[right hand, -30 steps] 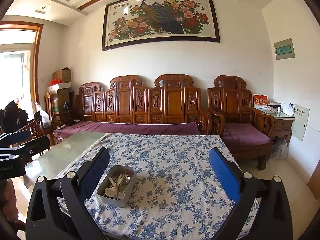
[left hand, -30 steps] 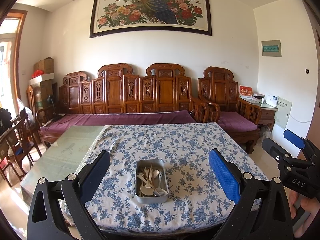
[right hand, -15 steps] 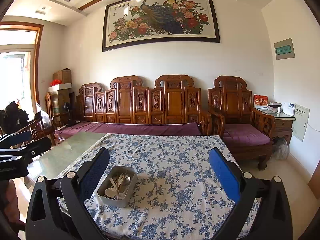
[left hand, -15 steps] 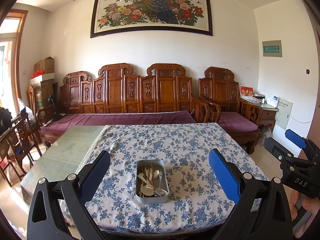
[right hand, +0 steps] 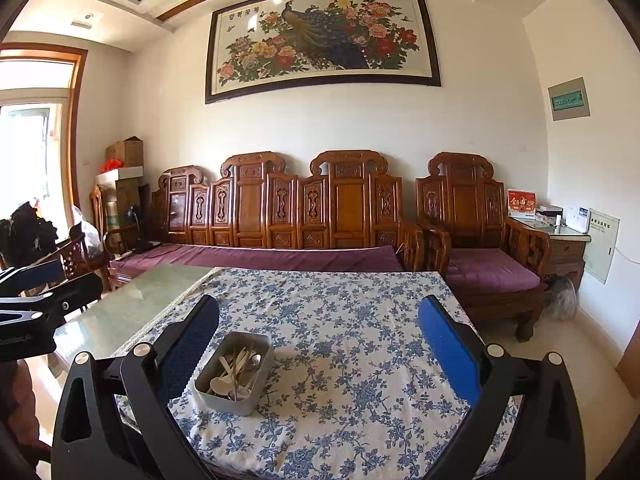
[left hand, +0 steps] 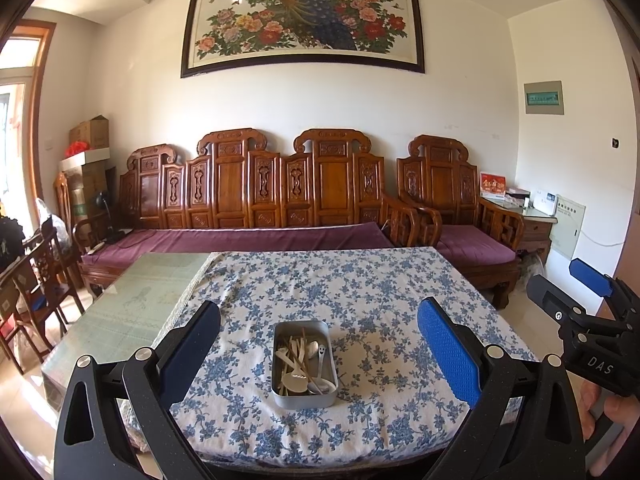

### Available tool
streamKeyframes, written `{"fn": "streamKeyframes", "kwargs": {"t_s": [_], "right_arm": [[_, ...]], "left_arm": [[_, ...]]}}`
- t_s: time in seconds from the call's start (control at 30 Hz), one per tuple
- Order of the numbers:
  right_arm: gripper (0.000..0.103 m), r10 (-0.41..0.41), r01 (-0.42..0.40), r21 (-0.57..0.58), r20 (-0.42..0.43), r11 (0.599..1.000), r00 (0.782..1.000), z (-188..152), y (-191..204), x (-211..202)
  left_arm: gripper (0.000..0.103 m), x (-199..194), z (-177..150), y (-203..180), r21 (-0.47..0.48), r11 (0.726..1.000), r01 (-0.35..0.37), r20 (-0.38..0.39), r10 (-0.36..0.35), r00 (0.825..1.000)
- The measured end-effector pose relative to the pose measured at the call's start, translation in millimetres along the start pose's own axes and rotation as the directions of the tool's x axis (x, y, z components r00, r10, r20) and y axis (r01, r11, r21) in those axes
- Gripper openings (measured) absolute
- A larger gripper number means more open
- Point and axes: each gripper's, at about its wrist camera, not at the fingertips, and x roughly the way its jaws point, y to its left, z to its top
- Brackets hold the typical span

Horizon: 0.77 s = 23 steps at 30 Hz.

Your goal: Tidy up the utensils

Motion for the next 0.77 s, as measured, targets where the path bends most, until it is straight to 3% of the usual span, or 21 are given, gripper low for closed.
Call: {"fn": "streamKeyframes", "kwargs": {"t_s": [0.77], "right_arm": [[0.100,0.001,-0.001,0.002,0.001,1.000,1.000,-0.1,-0.9,-0.9]], "left_arm": [[0.095,-1.1,-1.6,-1.5,-0.003,1.000,0.002,-0.001,-0.002,1.000]]}}
